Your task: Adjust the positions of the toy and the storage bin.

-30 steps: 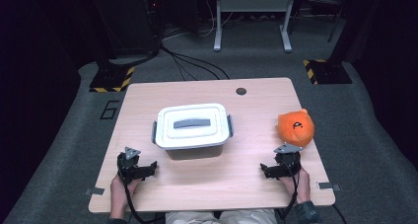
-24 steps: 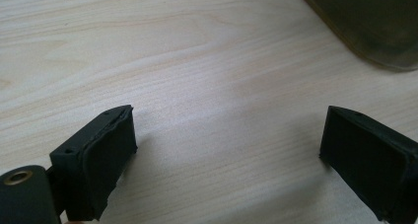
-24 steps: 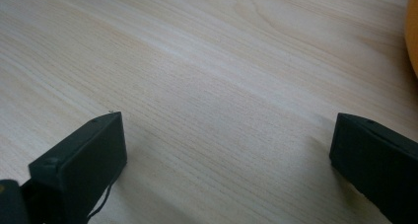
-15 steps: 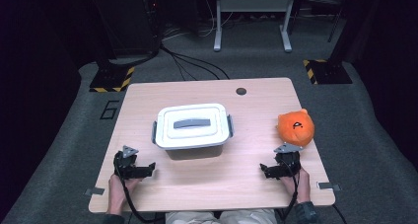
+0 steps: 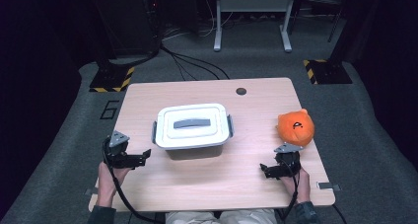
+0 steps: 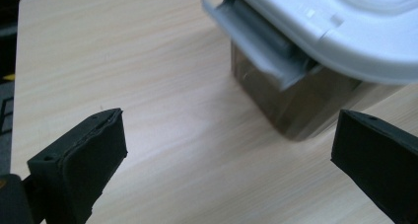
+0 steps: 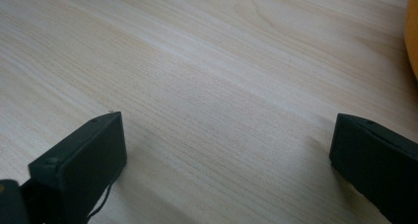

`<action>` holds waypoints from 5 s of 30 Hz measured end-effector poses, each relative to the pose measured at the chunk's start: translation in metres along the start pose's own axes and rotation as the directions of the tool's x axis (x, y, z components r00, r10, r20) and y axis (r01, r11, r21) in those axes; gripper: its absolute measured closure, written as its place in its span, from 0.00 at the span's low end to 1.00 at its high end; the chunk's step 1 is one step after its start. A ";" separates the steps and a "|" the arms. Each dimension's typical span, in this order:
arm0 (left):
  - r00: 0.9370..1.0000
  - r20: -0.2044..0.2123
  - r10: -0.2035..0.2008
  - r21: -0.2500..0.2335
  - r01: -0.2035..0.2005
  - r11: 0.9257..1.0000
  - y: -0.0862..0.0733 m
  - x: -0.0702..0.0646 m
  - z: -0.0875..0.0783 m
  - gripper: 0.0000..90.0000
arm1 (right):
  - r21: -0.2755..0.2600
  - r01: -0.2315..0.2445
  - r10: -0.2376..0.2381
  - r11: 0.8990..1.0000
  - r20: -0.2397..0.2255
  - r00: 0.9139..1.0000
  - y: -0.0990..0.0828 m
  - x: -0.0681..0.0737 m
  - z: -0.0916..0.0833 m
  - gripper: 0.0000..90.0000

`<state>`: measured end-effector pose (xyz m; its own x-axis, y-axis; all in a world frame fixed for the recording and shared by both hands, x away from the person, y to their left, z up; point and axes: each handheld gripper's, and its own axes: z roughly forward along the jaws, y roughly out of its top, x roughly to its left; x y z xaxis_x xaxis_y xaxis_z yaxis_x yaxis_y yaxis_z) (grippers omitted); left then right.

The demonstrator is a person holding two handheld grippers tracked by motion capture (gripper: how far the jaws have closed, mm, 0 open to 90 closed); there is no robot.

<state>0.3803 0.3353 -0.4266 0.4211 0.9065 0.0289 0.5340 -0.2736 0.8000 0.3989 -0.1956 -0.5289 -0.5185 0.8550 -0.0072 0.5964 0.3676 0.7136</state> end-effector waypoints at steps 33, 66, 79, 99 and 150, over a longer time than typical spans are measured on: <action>0.976 0.189 0.107 -0.031 -0.103 0.994 0.088 -0.033 0.038 0.00 | -0.001 -0.001 0.001 1.000 -0.001 1.000 0.000 0.000 0.000 0.00; 0.910 0.304 0.283 0.080 -0.320 0.944 0.122 -0.076 0.091 0.48 | -0.003 0.005 -0.005 1.000 -0.006 1.000 0.000 0.000 -0.001 0.02; 0.885 0.357 0.299 0.073 -0.345 0.936 0.123 -0.084 0.090 0.62 | -0.003 0.007 -0.007 1.000 -0.006 1.000 0.000 0.000 -0.001 0.02; 0.859 0.391 0.330 0.072 -0.386 0.920 0.130 -0.107 0.094 0.73 | -0.003 0.004 -0.004 1.000 -0.001 1.000 0.000 0.000 -0.001 0.02; 0.867 0.384 0.318 0.060 -0.367 0.928 0.143 -0.161 0.109 0.74 | -0.005 0.009 -0.009 1.000 -0.002 1.000 0.000 0.000 -0.001 0.03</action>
<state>0.4691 0.1155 -0.3820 0.8167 0.5750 0.0492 0.3847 -0.6060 0.6962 0.3984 -0.1963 -0.5286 -0.5250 0.8510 -0.0117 0.5891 0.3732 0.7167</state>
